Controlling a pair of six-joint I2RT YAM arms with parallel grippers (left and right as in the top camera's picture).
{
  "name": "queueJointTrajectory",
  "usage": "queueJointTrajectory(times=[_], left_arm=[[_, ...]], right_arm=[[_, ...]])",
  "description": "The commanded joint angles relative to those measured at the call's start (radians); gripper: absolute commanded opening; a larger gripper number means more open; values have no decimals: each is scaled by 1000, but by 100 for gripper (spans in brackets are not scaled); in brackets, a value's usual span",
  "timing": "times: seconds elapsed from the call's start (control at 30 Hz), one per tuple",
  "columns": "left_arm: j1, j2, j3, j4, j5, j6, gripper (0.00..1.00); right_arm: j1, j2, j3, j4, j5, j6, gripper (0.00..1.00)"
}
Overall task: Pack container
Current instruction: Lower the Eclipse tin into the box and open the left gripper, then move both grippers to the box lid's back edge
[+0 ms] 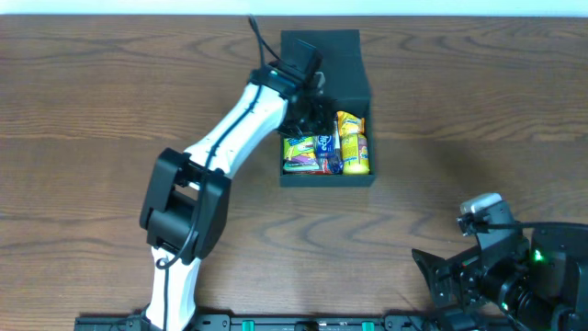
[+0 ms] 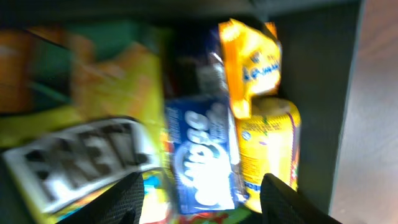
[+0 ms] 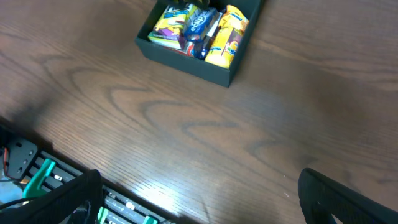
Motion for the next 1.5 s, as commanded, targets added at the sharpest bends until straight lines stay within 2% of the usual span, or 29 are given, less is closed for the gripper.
queueJointTrajectory(times=[0.0,0.23,0.47,1.03,1.1,1.17,1.27,1.47], left_arm=[[59,-78,53,28,-58,43,62],[164,-147,77,125,-146,87,63],[248,-147,77,126,-206,156,62],[294,-137,77,137,-266,184,63],[294,-135,77,137,-266,184,63],[294,-135,76,137,-266,184,63],[294,-135,76,137,-264,183,63],[294,-135,76,140,-239,181,60]], right_arm=[[-8,0,6,-2,3,12,99],[-8,0,6,-2,3,12,99],[-8,0,6,-2,3,12,99],[-8,0,6,14,3,12,99],[-8,0,6,59,-4,19,99],[-8,0,6,124,-82,120,99],[-8,1,5,190,-77,195,99],[-8,49,5,405,-76,241,99]])
